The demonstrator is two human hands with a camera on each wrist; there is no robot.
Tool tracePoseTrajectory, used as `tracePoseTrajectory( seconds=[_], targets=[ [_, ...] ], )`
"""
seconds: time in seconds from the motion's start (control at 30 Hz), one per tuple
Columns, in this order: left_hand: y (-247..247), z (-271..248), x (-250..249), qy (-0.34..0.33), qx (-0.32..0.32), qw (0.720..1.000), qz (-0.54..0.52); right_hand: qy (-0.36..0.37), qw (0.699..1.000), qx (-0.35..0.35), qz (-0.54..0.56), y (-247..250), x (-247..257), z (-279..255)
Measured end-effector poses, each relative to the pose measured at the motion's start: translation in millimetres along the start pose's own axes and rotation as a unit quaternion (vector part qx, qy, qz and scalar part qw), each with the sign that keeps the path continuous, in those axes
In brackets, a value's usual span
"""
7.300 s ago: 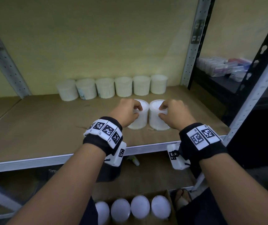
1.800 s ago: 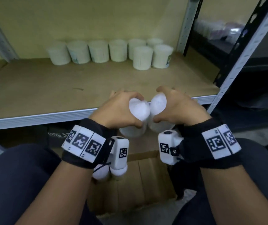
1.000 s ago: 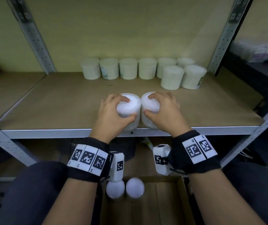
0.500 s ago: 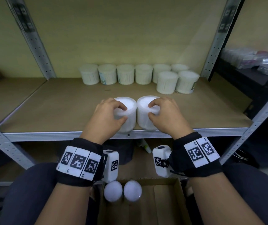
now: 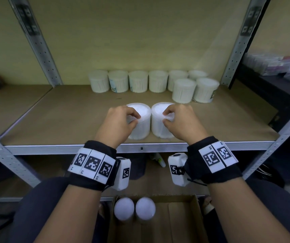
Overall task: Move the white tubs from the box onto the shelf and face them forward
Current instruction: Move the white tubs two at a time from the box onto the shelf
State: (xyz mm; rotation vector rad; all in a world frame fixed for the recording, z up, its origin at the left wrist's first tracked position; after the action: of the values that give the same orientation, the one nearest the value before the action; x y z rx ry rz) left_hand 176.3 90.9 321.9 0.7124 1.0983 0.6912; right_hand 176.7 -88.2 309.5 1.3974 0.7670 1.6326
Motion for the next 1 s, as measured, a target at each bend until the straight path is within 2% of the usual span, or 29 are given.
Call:
tracePoseTrajectory(
  seconds=[0.43,0.77,1.0],
  targets=[
    [-24,99,3,-0.001,0.045,0.998,0.032,0.003,0.995,0.042,-0.086,-10,3,94],
    [-40,161,1,-0.018,0.063,0.996,0.053,-0.004,0.991,0.045,-0.123,-22,-6,164],
    [-49,193,7,-0.012,0.07,0.996,0.057,0.0,0.991,0.038,-0.128,-27,-11,195]
  ],
)
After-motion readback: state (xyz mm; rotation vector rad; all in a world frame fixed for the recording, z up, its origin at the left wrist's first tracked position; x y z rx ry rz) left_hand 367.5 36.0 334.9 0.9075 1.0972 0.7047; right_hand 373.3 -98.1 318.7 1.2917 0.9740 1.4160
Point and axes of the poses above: each hand's wrist, its own z-axis towards the middle knuckle, its own y-axis out of the back of the hand, x = y × z, the point moved 10 cm from there along z, towards the middle knuckle, and after that the axes turned 2 degrees about -z, right-handed, at the moved point
